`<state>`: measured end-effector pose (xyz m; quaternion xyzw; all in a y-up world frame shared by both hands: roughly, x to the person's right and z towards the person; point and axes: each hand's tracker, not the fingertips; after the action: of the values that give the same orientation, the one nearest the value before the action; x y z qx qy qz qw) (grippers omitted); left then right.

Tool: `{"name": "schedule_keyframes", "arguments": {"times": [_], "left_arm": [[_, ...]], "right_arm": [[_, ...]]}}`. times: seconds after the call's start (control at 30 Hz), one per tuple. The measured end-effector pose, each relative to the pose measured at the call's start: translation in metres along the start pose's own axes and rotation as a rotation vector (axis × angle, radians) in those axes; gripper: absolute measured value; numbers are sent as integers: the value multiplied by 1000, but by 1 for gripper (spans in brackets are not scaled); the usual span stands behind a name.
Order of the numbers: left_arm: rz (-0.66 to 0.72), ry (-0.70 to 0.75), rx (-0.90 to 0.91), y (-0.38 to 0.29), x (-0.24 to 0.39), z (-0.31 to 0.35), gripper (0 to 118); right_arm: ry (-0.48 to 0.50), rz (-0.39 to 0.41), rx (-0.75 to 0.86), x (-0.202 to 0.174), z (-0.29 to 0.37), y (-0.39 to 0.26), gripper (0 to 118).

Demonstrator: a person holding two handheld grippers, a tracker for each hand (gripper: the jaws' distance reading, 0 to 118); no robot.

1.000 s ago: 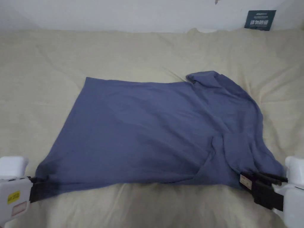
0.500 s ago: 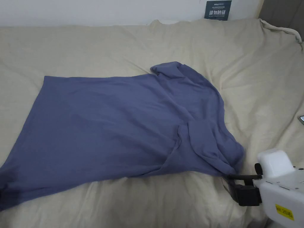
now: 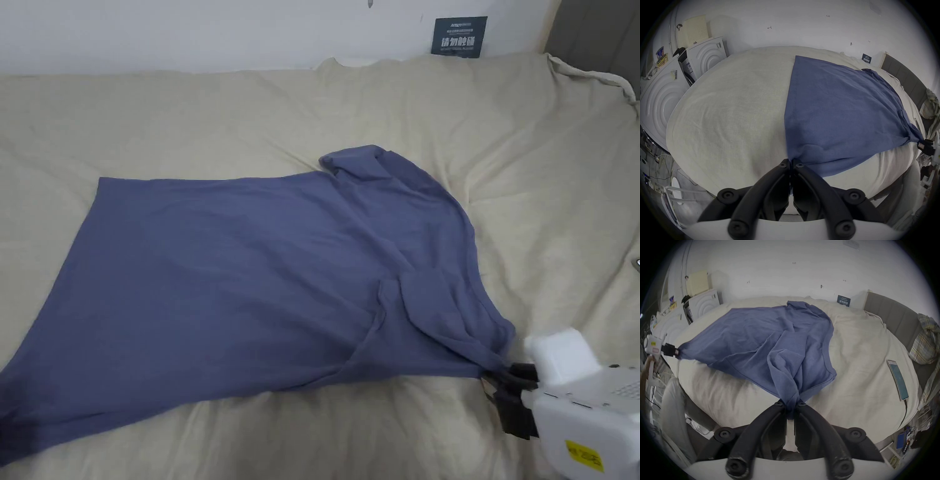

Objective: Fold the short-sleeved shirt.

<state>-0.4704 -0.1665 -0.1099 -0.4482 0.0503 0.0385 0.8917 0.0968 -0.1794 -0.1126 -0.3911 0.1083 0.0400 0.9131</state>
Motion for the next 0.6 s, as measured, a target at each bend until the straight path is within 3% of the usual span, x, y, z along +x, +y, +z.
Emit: {"name": "schedule_keyframes", "arguments": {"times": [0.33,0.43,0.6], "left_arm": [[60,-51,147,44,-7,44,2],[96,-75,187,77,-9,34,2],[78,-60,110,133,-1,-24,2]], "right_arm": [[135,-124,136,17,32,61,7],[135,-147,139,29,19,89,7],[184,-262,61,53,-35,127,7]]}}
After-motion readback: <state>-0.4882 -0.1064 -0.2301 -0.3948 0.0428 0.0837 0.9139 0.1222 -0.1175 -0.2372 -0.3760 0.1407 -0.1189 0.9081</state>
